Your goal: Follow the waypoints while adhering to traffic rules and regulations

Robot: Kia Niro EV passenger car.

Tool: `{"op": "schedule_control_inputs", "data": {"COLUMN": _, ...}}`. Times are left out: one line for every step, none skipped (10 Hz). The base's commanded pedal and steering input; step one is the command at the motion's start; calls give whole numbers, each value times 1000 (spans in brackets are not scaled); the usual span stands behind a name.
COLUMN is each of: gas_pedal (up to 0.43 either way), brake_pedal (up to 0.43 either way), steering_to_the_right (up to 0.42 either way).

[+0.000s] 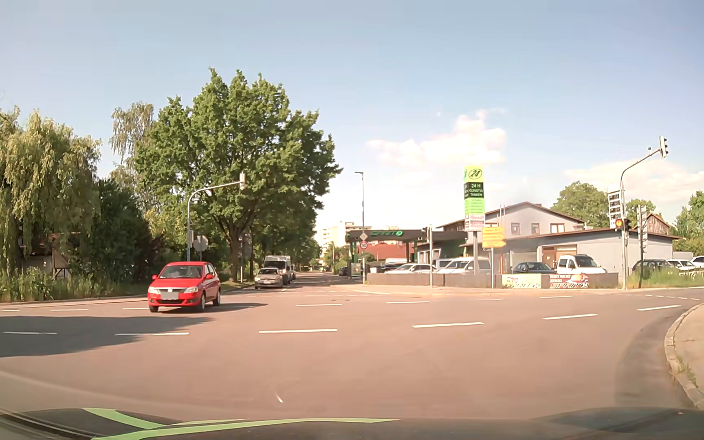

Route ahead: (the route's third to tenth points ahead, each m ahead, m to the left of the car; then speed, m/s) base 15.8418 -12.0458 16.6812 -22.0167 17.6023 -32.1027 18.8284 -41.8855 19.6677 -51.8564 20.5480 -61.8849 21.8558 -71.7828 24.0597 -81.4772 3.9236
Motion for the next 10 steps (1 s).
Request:
{"op": "schedule_control_inputs", "data": {"gas_pedal": 138, "brake_pedal": 0, "steering_to_the_right": 166}}
{"op": "schedule_control_inputs", "data": {"gas_pedal": 138, "brake_pedal": 0, "steering_to_the_right": 183}}
{"op": "schedule_control_inputs", "data": {"gas_pedal": 118, "brake_pedal": 0, "steering_to_the_right": 208}}
{"op": "schedule_control_inputs", "data": {"gas_pedal": 118, "brake_pedal": 0, "steering_to_the_right": 227}}
{"op": "schedule_control_inputs", "data": {"gas_pedal": 110, "brake_pedal": 0, "steering_to_the_right": 247}}
{"op": "schedule_control_inputs", "data": {"gas_pedal": 110, "brake_pedal": 0, "steering_to_the_right": 261}}
{"op": "schedule_control_inputs", "data": {"gas_pedal": 110, "brake_pedal": 0, "steering_to_the_right": 270}}
{"op": "schedule_control_inputs", "data": {"gas_pedal": 110, "brake_pedal": 0, "steering_to_the_right": 275}}
{"op": "schedule_control_inputs", "data": {"gas_pedal": 110, "brake_pedal": 0, "steering_to_the_right": 278}}
{"op": "schedule_control_inputs", "data": {"gas_pedal": 110, "brake_pedal": 0, "steering_to_the_right": 284}}
